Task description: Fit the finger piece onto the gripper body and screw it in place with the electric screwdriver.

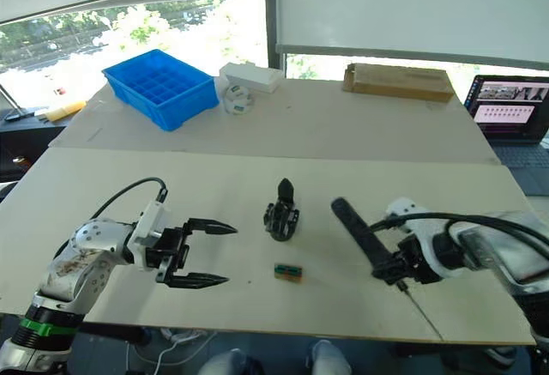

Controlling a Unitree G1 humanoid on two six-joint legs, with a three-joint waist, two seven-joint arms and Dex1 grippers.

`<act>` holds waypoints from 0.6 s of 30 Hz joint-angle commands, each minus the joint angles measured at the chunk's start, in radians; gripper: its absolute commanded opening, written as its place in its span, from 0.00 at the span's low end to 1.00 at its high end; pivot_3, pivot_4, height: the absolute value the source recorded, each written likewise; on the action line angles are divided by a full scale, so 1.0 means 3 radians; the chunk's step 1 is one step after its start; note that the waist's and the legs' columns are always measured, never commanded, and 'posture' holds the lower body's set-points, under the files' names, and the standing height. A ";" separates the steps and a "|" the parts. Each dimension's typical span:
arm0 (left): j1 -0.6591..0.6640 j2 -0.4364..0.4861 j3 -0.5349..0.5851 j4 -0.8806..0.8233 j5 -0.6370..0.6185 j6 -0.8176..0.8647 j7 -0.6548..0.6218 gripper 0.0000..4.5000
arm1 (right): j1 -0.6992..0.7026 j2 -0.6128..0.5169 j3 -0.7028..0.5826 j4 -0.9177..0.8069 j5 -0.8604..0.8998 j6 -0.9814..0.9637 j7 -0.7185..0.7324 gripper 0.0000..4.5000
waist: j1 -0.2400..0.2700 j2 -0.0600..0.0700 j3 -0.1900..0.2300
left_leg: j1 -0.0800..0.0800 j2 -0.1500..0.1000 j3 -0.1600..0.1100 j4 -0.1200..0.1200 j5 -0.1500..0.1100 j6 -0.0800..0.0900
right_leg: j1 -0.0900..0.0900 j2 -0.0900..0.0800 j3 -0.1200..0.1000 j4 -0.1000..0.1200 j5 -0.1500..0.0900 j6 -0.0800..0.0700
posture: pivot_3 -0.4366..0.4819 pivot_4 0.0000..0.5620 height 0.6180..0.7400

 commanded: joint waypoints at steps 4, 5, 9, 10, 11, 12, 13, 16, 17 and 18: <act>-0.0109 0.0087 0.0050 0.0220 0.0055 -0.0109 -0.0119 1.00 | 0.0382 0.0771 -0.1754 -0.0773 0.0906 -0.0592 0.0130 0.43 | 0.0032 -0.0001 0.0001 | 0.0002 0.0000 -0.0001 0.0000 0.0000 0.0000 | 0.0004 0.0005 0.0000 -0.0002 -0.0001 0.0002 | 0.48 0.27 1.00; -0.0128 0.0093 0.0049 0.0269 0.0076 -0.0144 -0.0142 1.00 | 0.0405 0.0916 -0.1901 -0.0876 0.1064 -0.0635 0.0058 0.43 | 0.0032 0.0000 0.0001 | 0.0003 0.0000 -0.0001 -0.0001 0.0000 0.0000 | 0.0005 0.0005 0.0000 -0.0003 -0.0001 0.0002 | 0.48 0.27 1.00; -0.0170 0.0078 0.0001 0.0401 0.0172 -0.0270 -0.0220 1.00 | 0.0799 0.1691 -0.1981 -0.1575 0.0990 -0.1699 -0.0130 0.43 | 0.0036 -0.0001 0.0001 | 0.0008 0.0000 -0.0001 0.0001 -0.0001 -0.0002 | 0.0011 0.0010 -0.0002 -0.0002 -0.0001 0.0004 | 0.48 0.27 1.00; -0.0160 0.0122 -0.0065 0.0403 0.0236 -0.0263 -0.0267 1.00 | 0.0926 0.1804 -0.1882 -0.1690 0.1059 -0.1793 -0.0136 0.43 | 0.0034 0.0000 0.0002 | 0.0007 -0.0001 0.0000 0.0000 -0.0001 -0.0002 | 0.0009 0.0008 0.0001 -0.0001 -0.0003 0.0007 | 0.48 0.27 1.00; -0.0143 0.0144 -0.0111 0.0412 0.0294 -0.0303 -0.0299 1.00 | 0.1042 0.1906 -0.1752 -0.1790 0.1066 -0.1881 -0.0178 0.43 | 0.0031 0.0001 0.0002 | 0.0007 -0.0001 0.0001 0.0000 -0.0001 -0.0002 | 0.0008 0.0007 0.0003 0.0000 -0.0003 0.0007 | 0.48 0.27 1.00; -0.0131 0.0159 -0.0137 0.0422 0.0334 -0.0337 -0.0324 1.00 | 0.1129 0.1966 -0.1646 -0.1856 0.1065 -0.1955 -0.0221 0.43 | 0.0028 0.0001 0.0002 | 0.0009 -0.0003 0.0002 0.0000 -0.0001 -0.0001 | 0.0008 0.0007 0.0004 0.0001 -0.0002 0.0006 | 0.48 0.27 1.00; -0.0114 0.0149 -0.0153 0.0418 0.0374 -0.0351 -0.0288 1.00 | 0.1170 0.2083 -0.1412 -0.1899 0.0870 -0.2226 -0.0197 0.43 | 0.0026 0.0001 0.0002 | 0.0010 -0.0004 0.0005 0.0000 -0.0001 -0.0001 | 0.0009 0.0008 0.0002 0.0002 -0.0002 0.0005 | 0.48 0.27 1.00; -0.0064 0.0079 -0.0189 0.0373 0.0470 -0.0415 -0.0147 1.00 | 0.1295 0.2220 -0.0758 -0.1813 0.0133 -0.3150 0.0053 0.43 | -0.0001 0.0001 0.0002 | 0.0013 -0.0005 0.0013 0.0001 0.0000 -0.0002 | 0.0006 0.0012 0.0001 0.0006 -0.0006 0.0012 | 0.48 0.27 1.00; -0.0050 0.0036 -0.0215 0.0372 0.0512 -0.0447 -0.0088 1.00 | 0.1313 0.2289 -0.0636 -0.1694 -0.0003 -0.3375 0.0061 0.43 | -0.0004 0.0001 0.0002 | 0.0016 -0.0006 0.0015 0.0001 0.0000 -0.0002 | 0.0007 0.0012 0.0002 0.0007 -0.0012 0.0022 | 0.48 0.27 1.00; -0.0036 -0.0017 -0.0242 0.0386 0.0573 -0.0485 -0.0002 1.00 | 0.1316 0.2358 -0.0539 -0.1571 -0.0108 -0.3596 0.0072 0.43 | -0.0007 0.0001 0.0002 | 0.0017 -0.0006 0.0016 0.0001 0.0000 -0.0002 | 0.0008 0.0012 0.0002 0.0007 -0.0014 0.0025 | 0.48 0.27 1.00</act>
